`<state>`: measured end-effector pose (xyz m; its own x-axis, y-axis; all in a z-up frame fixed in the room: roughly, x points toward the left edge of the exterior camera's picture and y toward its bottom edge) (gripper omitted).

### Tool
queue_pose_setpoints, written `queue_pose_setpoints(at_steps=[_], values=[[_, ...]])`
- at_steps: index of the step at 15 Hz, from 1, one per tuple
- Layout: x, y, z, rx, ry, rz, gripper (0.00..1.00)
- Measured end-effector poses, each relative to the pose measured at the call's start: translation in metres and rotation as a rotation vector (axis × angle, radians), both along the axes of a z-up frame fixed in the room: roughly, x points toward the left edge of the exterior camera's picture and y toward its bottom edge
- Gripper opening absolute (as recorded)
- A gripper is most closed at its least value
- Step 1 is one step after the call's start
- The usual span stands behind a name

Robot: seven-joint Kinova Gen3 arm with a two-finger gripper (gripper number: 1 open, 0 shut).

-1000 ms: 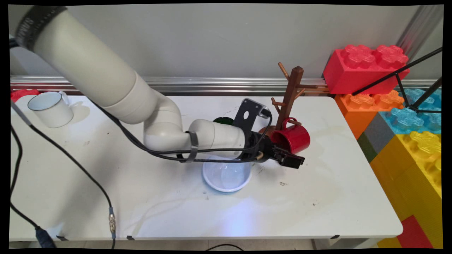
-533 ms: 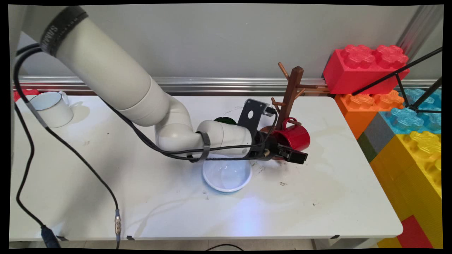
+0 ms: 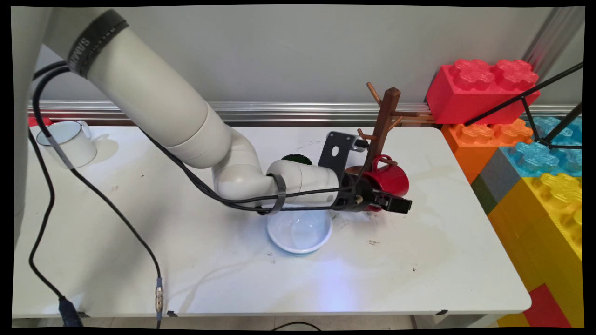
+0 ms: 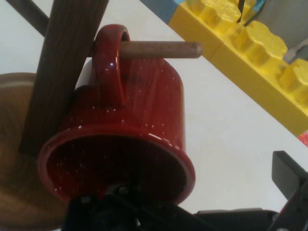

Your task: Pick up the red mug from the rack

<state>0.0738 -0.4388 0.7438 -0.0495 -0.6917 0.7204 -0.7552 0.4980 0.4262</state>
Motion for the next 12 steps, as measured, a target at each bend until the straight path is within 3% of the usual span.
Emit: queue_pose_setpoints(at_steps=[7,8,12], values=[[-0.0043,-0.0019,0.0008,0.012,0.022,0.020,1.00],[-0.0046,-0.0021,0.0014,0.012,0.027,0.023,0.00],[-0.0040,-0.0041,0.0039,0.012,0.032,0.038,0.00]])
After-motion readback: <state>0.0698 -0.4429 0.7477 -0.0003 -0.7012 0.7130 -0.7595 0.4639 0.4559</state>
